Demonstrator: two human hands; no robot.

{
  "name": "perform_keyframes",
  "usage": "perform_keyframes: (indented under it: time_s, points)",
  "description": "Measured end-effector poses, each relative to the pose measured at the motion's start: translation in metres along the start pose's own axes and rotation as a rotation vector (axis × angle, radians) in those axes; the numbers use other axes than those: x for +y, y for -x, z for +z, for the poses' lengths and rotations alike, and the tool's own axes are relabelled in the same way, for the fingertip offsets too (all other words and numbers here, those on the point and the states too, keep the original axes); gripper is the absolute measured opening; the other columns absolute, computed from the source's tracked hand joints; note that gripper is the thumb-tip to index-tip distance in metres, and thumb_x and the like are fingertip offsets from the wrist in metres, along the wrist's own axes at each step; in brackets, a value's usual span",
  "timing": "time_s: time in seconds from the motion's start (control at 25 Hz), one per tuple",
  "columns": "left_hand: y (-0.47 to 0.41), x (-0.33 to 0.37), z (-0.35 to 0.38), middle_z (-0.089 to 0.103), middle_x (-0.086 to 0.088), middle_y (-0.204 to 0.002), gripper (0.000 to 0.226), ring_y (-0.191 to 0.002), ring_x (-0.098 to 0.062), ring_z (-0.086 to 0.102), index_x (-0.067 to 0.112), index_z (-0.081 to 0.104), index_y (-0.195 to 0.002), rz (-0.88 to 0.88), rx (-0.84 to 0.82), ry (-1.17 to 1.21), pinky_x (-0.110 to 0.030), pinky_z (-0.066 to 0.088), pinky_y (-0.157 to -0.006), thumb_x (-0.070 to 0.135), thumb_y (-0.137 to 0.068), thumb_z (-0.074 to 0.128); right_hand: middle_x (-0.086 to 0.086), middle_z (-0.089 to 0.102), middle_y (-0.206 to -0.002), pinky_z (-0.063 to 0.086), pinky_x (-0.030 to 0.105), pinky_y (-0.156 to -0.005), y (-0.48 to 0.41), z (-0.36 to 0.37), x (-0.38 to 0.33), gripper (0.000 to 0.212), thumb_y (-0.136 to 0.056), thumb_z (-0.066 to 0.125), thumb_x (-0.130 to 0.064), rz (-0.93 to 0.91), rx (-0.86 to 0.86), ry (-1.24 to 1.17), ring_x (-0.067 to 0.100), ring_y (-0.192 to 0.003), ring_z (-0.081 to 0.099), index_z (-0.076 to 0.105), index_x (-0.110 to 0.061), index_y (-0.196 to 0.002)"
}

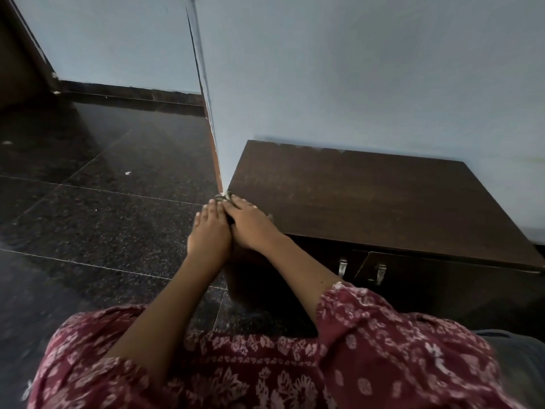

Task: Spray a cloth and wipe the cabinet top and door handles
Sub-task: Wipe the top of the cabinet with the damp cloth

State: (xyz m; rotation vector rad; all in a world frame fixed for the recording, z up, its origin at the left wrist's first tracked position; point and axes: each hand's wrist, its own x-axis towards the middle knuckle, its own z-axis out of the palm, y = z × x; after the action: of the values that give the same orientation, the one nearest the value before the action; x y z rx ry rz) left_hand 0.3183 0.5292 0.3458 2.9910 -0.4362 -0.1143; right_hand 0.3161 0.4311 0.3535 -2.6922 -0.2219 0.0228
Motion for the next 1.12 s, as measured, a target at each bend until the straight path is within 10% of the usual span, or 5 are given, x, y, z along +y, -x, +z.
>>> perform_keyframes:
  time_s: [0.56, 1.12]
  points:
    - [-0.050, -0.004, 0.001, 0.004, -0.018, -0.159, 0.053, -0.147, -0.031, 0.004, -0.001, 0.003, -0.148, 0.032, -0.050, 0.145, -0.040, 0.007, -0.119, 0.018, -0.102, 0.021, 0.000, 0.020, -0.157, 0.027, 0.059, -0.110, -0.046, -0.011, 0.041, 0.054, -0.093, 0.038, -0.012, -0.085, -0.083, 0.016, 0.024, -0.142, 0.022, 0.026, -0.024, -0.144]
    - [-0.269, 0.022, -0.009, 0.005, -0.020, -0.158, 0.054, -0.148, -0.029, 0.006, -0.002, 0.005, -0.148, 0.107, -0.068, 0.156, -0.039, 0.009, -0.121, 0.018, -0.101, 0.024, 0.002, 0.017, -0.157, 0.029, 0.054, -0.110, -0.209, -0.040, 0.139, 0.047, -0.096, 0.037, -0.020, -0.001, 0.079, 0.041, 0.028, -0.140, 0.026, 0.030, -0.017, -0.142]
